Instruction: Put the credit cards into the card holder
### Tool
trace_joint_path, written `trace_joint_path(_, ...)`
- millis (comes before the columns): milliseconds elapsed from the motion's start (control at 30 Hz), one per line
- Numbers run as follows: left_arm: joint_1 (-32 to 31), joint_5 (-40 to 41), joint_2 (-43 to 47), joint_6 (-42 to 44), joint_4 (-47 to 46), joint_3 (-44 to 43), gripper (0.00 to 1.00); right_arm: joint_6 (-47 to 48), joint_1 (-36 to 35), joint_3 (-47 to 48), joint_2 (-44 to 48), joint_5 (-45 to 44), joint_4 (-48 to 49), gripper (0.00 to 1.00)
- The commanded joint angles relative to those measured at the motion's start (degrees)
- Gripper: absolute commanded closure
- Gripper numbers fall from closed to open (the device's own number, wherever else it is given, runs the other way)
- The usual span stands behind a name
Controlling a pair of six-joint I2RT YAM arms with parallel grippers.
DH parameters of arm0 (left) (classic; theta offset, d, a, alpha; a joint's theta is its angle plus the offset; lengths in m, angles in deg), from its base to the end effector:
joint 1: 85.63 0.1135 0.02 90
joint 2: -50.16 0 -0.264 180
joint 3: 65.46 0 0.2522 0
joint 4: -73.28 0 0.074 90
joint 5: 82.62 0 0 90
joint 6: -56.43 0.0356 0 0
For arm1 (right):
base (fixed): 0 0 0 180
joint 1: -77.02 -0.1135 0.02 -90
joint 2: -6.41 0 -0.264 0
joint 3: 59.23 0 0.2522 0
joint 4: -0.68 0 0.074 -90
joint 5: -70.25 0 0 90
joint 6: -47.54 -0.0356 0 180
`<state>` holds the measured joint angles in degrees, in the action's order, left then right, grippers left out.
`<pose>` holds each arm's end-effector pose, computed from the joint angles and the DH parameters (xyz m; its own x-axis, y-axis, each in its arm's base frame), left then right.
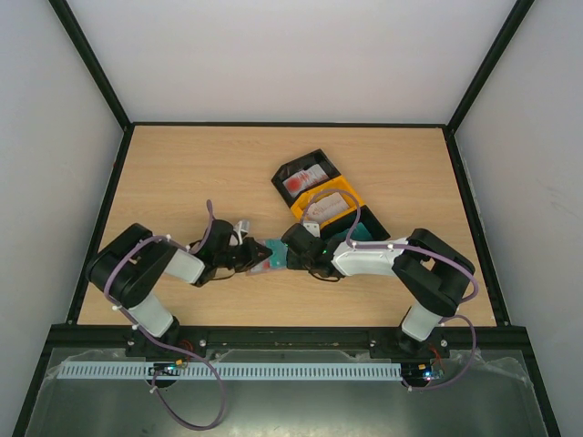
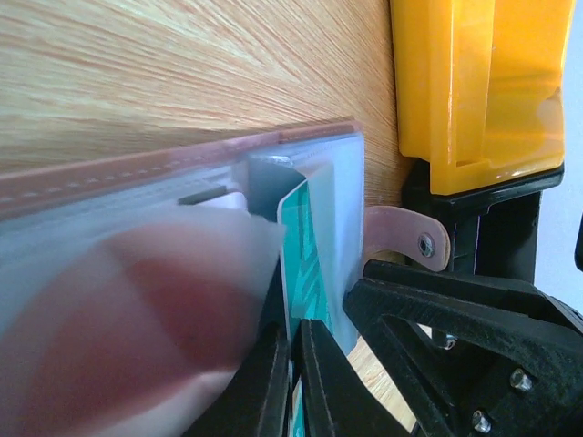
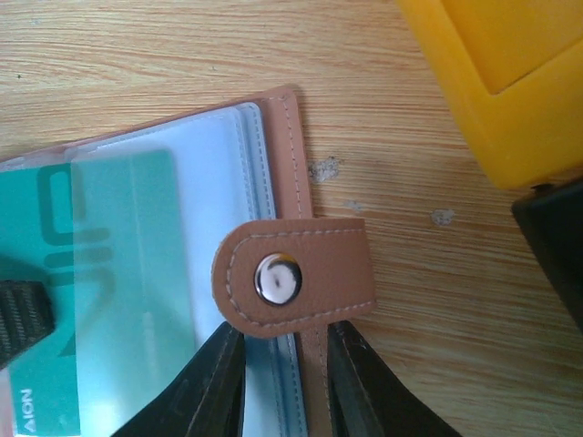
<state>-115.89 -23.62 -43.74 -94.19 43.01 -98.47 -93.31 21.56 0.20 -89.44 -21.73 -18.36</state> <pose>0.2072 -0.1421 0.1033 -0.9258 -0.3246 -0.1936 0.0164 0.4773 -0.8786 0.1779 0.2563 0.1361 -0.9247 0.0235 -0.3800 -0.1506 0.8941 0.4217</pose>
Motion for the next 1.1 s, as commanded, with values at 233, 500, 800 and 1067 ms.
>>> trace_joint_path(233, -3.8, 0.8, -2.2, 2.7, 3.1, -3.4, 0.79, -1.6, -0.1, -2.8, -1.4, 2.4, -0.5, 0.76)
trace_joint_path(500, -4.3, 3.8, 3.8, 4.9, 10.8, -3.8, 0.64, -2.2, 0.4, -3.6, 2.5, 1.1, 0.1, 0.75)
trace_joint_path(800, -4.5, 4.1, 9.1, 4.6, 16.3, -4.1, 0.44, -1.6, 0.9, -3.7, 2.6, 3.7, 2.0, 0.72)
trace_joint_path(1067, -4.5, 5.7, 7.2, 5.8, 18.5, -5.6, 0.51, -1.3, 1.1, -4.0, 2.6, 4.5, 2.8, 0.73)
